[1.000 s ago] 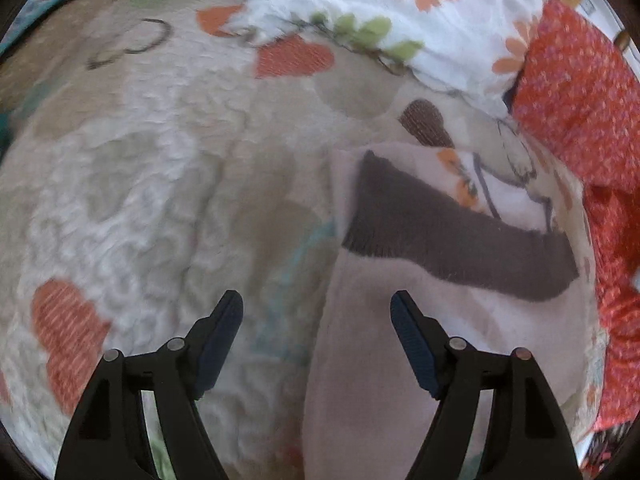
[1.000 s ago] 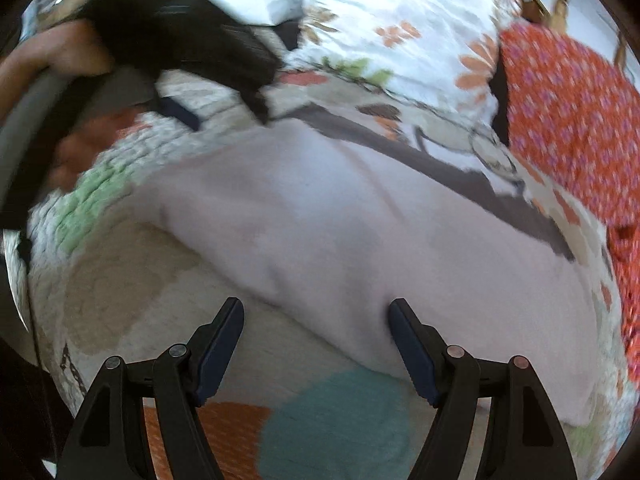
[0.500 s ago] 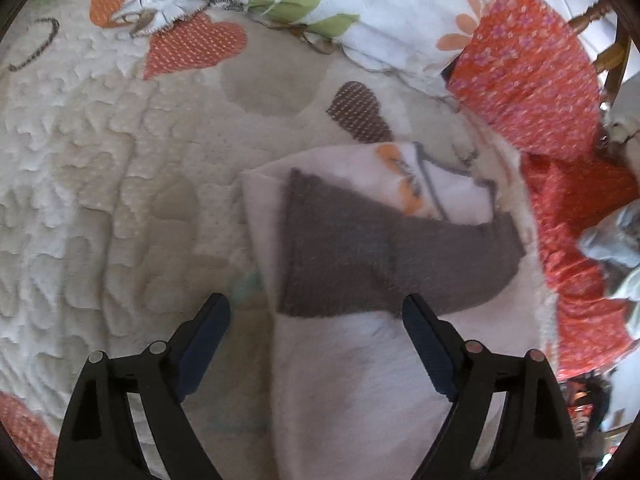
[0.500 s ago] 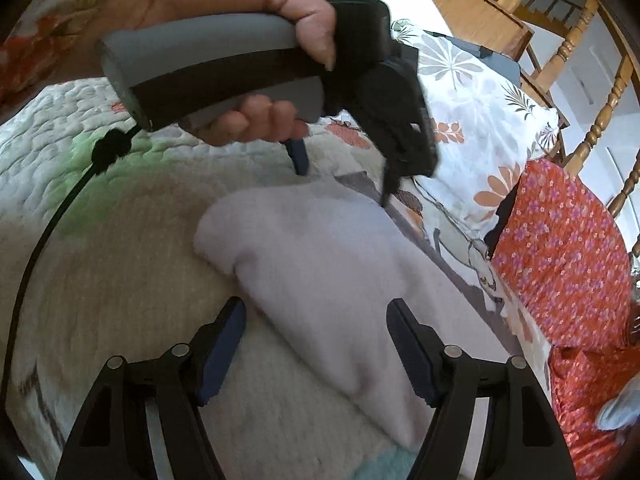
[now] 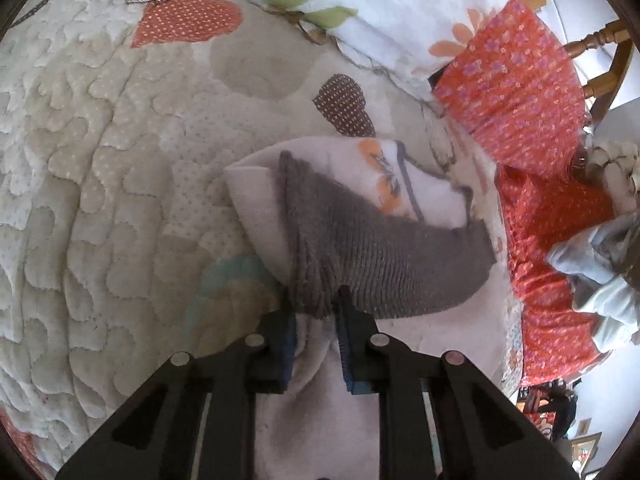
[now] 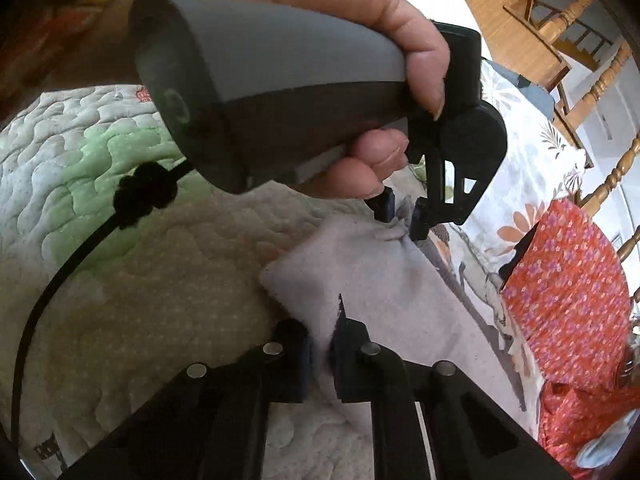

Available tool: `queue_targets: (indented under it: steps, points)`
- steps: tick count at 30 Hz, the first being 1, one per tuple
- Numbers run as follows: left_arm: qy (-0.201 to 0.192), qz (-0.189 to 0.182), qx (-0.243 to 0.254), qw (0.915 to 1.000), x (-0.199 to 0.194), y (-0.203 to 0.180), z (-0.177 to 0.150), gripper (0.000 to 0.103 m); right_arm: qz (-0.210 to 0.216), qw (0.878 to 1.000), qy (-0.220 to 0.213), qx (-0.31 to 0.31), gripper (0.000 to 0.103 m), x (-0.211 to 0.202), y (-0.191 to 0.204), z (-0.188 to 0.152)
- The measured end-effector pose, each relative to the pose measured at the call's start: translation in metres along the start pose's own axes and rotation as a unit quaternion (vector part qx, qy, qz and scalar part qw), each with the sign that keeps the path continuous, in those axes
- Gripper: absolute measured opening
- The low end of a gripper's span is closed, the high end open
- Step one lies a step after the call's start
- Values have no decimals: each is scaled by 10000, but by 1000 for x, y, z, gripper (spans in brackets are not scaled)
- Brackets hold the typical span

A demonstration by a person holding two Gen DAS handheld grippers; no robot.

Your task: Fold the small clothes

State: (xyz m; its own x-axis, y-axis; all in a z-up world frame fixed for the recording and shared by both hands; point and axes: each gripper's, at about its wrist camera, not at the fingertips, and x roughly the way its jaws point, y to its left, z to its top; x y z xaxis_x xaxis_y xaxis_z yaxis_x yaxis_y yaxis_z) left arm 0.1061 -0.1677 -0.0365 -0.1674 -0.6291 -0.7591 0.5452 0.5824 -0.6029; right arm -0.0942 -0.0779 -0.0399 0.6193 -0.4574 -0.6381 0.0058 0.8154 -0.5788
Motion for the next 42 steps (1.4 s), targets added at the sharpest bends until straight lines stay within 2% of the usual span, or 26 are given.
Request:
queue_targets:
  steps: [4, 8, 11, 15, 17, 18, 20, 21, 22, 23, 25, 26, 27, 29, 31, 34, 38, 42]
  points:
    - [-129, 75, -56, 9999, -5, -14, 5, 15, 5, 9993, -69, 364, 6, -10, -27, -3]
    - [-384, -313, -107, 9987, -9, -52, 17, 14, -320, 9977, -177, 579, 6, -28, -67, -16]
    - [-494, -602, 206, 9967, 1, -115, 22, 13, -614, 9938, -141, 919, 6, -41, -116, -40]
    - [-353, -1200, 727, 9895, 44, -219, 7, 12, -1076, 9792, 200, 1709, 6, -68, -195, -99]
    - [-228, -1573, 652, 9851, 71, -254, -6, 12, -1257, 9700, 454, 2032, 6, -77, -222, -129]
    - [-153, -1613, 584, 9851, 84, -266, -13, 14, -1366, 9620, 740, 2244, 6, -79, -238, -151]
    - [33, -1414, 669, 9877, 102, -285, -27, 41, -1384, 9466, 1282, 2613, 7, -75, -257, -185]
    - [52, -1292, 727, 9889, 105, -290, -32, 45, -1335, 9395, 1467, 2794, 7, -71, -265, -198]
    - [20, -1120, 797, 9905, 105, -294, -37, 47, -1098, 9259, 1784, 3143, 9, -64, -277, -220]
    - [-24, -996, 877, 9912, 102, -297, -41, 47, -883, 9179, 1882, 3379, 19, -62, -284, -233]
    - [-126, -781, 984, 9920, 87, -297, -46, 50, -568, 9024, 1867, 3842, 37, -69, -298, -256]
    - [-193, -693, 987, 9925, 78, -293, -48, 53, -580, 8991, 1820, 3939, 45, -74, -303, -261]
    - [-312, -573, 980, 9930, 63, -288, -52, 56, -640, 8970, 1741, 4012, 47, -81, -308, -265]
    - [-482, -346, 960, 9936, 45, -277, -59, 68, -850, 8923, 1575, 4145, 50, -97, -320, -272]
    - [-598, 35, 852, 9946, 27, -260, -69, 69, -827, 8813, 1437, 4425, 50, -108, -328, -281]
    - [-643, 397, 700, 9947, 9, -237, -87, 69, -367, 8620, 1174, 4918, 51, -106, -343, -288]
    - [-641, 970, 545, 9917, 6, -213, -108, 69, 171, 8559, 864, 5096, 51, -86, -354, -271]
    - [-578, 1553, 707, 9836, 25, -204, -121, 69, 377, 8528, 1087, 5095, 51, -44, -361, -256]
